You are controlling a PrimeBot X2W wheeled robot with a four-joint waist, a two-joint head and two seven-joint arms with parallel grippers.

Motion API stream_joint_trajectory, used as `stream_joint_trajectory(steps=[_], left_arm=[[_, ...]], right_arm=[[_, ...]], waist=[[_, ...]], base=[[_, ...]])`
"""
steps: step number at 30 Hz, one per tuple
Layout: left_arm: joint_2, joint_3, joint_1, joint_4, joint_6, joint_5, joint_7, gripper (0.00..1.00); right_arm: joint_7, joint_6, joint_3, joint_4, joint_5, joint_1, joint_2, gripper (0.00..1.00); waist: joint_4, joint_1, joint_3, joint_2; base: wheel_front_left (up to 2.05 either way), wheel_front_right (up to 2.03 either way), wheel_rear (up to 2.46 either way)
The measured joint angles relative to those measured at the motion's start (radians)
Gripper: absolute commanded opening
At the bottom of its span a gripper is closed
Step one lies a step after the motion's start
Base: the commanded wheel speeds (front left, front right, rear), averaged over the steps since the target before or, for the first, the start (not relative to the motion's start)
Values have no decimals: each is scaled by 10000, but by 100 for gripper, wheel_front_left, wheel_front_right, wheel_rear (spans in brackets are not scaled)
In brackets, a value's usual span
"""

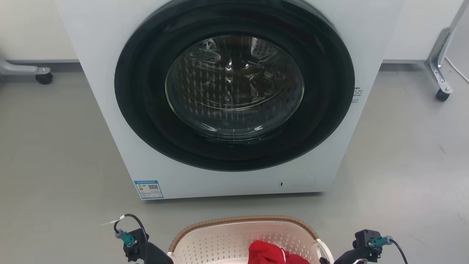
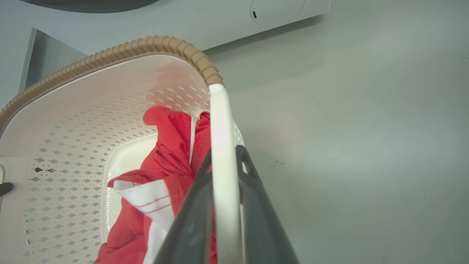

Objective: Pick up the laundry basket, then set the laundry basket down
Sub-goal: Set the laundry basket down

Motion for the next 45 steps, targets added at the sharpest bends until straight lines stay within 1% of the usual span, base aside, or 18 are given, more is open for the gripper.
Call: stream_joint_trajectory(steps=[10, 28, 37, 39, 45], left_arm=[[6, -27, -575, -259, 54, 17, -598, 0], [213, -50, -1936, -830, 224, 368, -1944, 0], [268, -54, -2625, -1083, 311, 477, -2612, 0], [288, -59, -2717, -1133, 311, 550, -2811, 0], [322, -63, -3069, -1189, 311, 593, -3250, 0]], right_arm=[[-500, 0, 4, -249, -4, -646, -136, 0], [-1501, -35, 38, -644, -228, -2117, -244, 0], [-1967, -151, 58, -769, -318, -2865, -295, 0], [-2040, -236, 58, -813, -345, -3019, -295, 0], [-2364, -274, 75, -876, -385, -3457, -299, 0]], waist=[[-64, 1, 891, 1], [-124, 2, 3108, 1], [-183, 2, 4321, 2], [-200, 2, 4596, 2], [-258, 2, 5395, 2]], base=[[0, 0, 0], [0, 0, 0], [0, 0, 0], [0, 0, 0], [0, 0, 0]])
